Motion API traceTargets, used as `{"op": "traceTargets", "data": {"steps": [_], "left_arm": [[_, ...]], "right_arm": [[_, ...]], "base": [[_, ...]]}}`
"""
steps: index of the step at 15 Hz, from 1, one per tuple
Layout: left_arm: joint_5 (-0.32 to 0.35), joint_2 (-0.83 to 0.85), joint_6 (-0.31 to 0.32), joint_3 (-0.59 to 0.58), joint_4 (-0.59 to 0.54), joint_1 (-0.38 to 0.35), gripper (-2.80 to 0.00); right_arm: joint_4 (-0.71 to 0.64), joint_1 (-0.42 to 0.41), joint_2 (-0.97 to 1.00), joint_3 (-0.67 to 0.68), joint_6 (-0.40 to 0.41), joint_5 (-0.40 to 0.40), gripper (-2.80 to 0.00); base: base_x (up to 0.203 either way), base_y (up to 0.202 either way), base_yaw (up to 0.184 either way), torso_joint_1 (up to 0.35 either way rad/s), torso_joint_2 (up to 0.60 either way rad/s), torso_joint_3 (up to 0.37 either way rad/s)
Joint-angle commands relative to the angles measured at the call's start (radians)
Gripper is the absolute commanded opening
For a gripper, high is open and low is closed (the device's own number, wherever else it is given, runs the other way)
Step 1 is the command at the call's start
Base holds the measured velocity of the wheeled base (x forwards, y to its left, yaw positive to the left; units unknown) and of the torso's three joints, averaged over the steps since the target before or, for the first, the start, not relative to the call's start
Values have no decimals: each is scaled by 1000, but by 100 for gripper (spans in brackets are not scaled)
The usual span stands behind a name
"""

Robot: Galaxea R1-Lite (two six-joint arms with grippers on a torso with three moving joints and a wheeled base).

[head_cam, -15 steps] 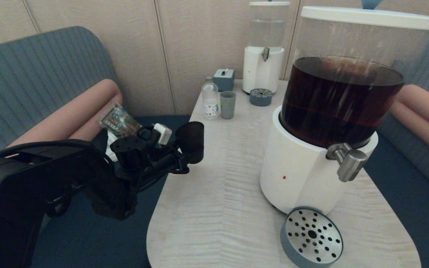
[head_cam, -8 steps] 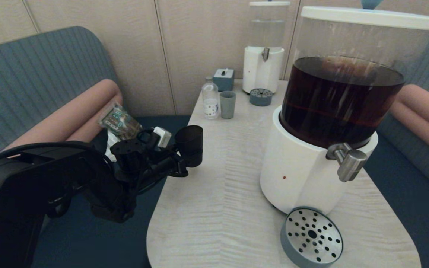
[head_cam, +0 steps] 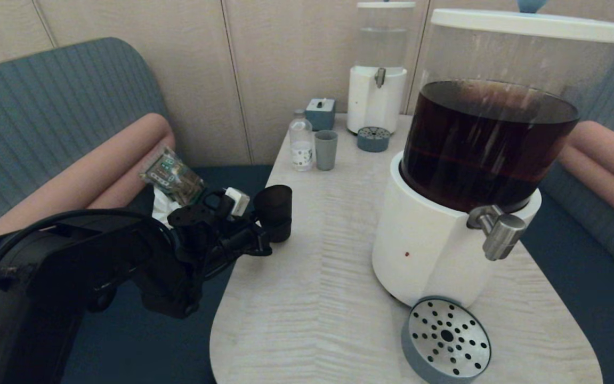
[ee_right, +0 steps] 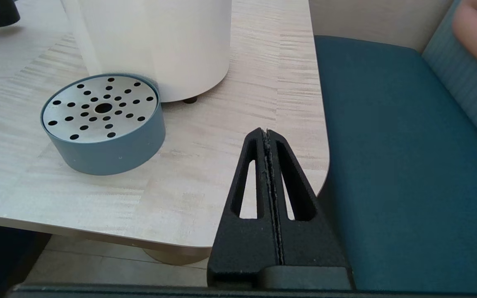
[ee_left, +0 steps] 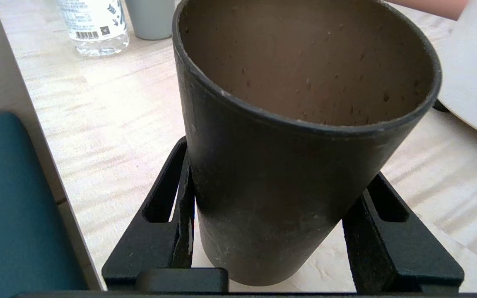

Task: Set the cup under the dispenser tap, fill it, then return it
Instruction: Place the cup next to the water dispenser

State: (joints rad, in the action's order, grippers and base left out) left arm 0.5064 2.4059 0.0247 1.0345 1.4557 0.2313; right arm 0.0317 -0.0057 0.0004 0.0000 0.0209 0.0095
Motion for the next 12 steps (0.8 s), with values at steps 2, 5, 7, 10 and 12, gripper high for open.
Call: {"op": "traceTargets", "data": {"steps": [2,5,7,10,12], "left_arm": [[3,16,0,16,6,0,-280],[3,26,0,24,5,0,-280],[3,34,1,25,6,0,-280],[3,44,3,21,8,0,-280],[3,51,1,18,12,0,-280]], "right_arm": [[1,0,0,11,1,0,-280],[1,0,0,10,1,0,-280],[1,0,0,11,1,0,-280],[1,0,0,10,1,0,-280],[1,0,0,11,1,1,-280]], "base": [[0,0,0,0,0,0],[0,0,0,0,0,0],[0,0,0,0,0,0],[0,0,0,0,0,0],[0,0,0,0,0,0]]}}
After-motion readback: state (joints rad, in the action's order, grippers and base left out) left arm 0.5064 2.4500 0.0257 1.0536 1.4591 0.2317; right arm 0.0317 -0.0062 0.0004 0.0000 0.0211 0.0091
